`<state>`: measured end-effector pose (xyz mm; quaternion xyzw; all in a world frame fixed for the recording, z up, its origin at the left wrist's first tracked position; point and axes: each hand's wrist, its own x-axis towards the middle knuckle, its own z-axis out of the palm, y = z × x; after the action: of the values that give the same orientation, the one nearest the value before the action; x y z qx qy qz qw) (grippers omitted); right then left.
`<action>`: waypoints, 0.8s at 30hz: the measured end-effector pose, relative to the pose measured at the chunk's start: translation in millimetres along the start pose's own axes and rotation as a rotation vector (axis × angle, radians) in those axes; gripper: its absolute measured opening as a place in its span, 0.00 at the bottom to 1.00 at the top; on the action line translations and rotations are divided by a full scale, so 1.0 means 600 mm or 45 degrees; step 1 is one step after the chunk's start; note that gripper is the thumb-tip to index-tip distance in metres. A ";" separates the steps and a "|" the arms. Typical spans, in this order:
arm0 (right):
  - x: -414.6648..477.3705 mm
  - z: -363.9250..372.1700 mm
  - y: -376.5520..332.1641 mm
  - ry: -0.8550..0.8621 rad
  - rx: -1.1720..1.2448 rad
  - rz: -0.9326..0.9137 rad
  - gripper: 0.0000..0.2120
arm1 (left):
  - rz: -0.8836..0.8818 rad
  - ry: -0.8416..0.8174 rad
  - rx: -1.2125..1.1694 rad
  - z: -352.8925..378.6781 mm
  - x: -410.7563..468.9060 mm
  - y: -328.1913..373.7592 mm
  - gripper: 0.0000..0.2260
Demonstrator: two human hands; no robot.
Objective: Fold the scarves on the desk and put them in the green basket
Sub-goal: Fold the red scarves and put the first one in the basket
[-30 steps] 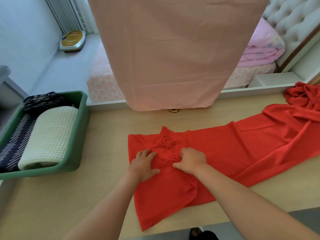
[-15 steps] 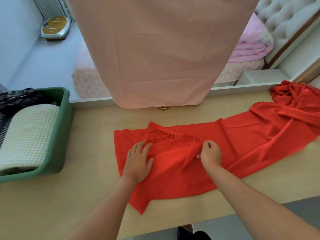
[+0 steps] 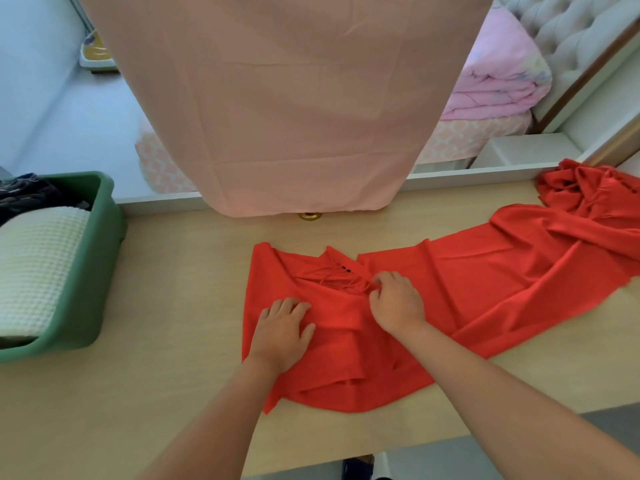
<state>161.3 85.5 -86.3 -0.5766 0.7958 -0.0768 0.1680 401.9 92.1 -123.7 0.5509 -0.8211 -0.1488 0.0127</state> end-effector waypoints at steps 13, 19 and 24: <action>0.041 0.066 -0.123 -0.086 0.123 -0.186 0.08 | -0.613 -0.154 0.266 -0.062 -0.021 -0.110 0.22; 0.018 0.087 -0.196 -0.379 0.126 -0.210 0.28 | -0.732 -0.260 0.277 -0.088 -0.058 -0.179 0.25; 0.017 0.107 -0.252 -0.229 -0.258 -0.234 0.26 | -0.579 0.012 0.171 -0.097 -0.040 -0.218 0.10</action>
<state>316.2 31.4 -100.3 -0.6656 0.7252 0.0407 0.1717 539.8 55.1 -98.6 0.7218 -0.6840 -0.0903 -0.0543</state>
